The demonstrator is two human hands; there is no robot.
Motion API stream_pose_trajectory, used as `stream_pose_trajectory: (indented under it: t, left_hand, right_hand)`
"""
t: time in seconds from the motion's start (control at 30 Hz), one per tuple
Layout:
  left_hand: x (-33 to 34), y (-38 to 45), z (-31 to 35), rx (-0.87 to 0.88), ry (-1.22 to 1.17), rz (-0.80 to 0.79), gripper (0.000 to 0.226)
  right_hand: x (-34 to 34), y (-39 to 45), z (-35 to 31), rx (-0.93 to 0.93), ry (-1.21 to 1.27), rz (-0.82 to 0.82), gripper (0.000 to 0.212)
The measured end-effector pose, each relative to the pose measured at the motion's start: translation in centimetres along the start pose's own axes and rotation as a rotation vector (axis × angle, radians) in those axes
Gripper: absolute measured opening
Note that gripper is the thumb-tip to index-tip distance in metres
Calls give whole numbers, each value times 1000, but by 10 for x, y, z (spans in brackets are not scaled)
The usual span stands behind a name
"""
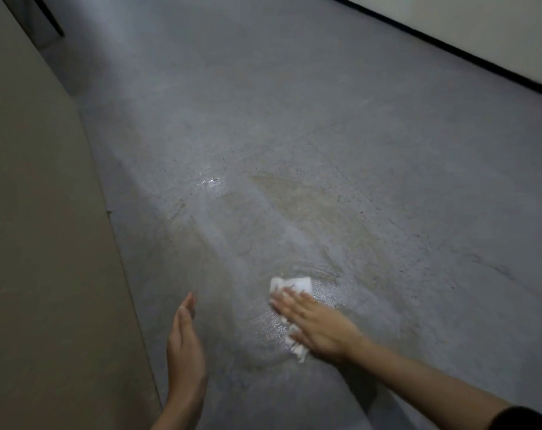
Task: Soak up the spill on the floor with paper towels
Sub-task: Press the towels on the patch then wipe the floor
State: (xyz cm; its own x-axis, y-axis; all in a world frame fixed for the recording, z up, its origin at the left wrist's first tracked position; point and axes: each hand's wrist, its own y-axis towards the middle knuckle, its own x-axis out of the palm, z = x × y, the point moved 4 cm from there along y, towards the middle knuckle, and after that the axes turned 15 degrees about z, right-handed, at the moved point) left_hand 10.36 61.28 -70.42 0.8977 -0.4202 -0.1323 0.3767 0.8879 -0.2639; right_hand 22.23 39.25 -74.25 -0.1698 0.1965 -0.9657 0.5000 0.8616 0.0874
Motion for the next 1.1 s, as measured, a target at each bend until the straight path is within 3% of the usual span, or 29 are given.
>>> stream_pose_trajectory:
  t: [0.17,0.33,0.53,0.67,0.77,0.97,1.1]
  left_hand:
    - [-13,4,1,11,9,57,41]
    - [-13,1,0,7,-17,81,41]
    - [-1,-6,11,58,5,65,42]
    - [7,-5,17,75,8,26,42]
    - [9,-7,19,96,0,14,40]
    - [0,-11,14,47,6,28,41]
    - [-9,-10,9,11,50,49,42]
  right_hand:
    - [-12,17,56,198,-60,6,61]
    - [7,77,31,328,-25,46,65]
    - [32,79,-77,100,40,41,66]
    - [37,36,-94,-73,31,65,63]
    - [21,9,-54,-104,-65,47,61]
    - [-22,-37,83,315,-132,5,61]
    - [-35,-53,130,526,-165,38,71]
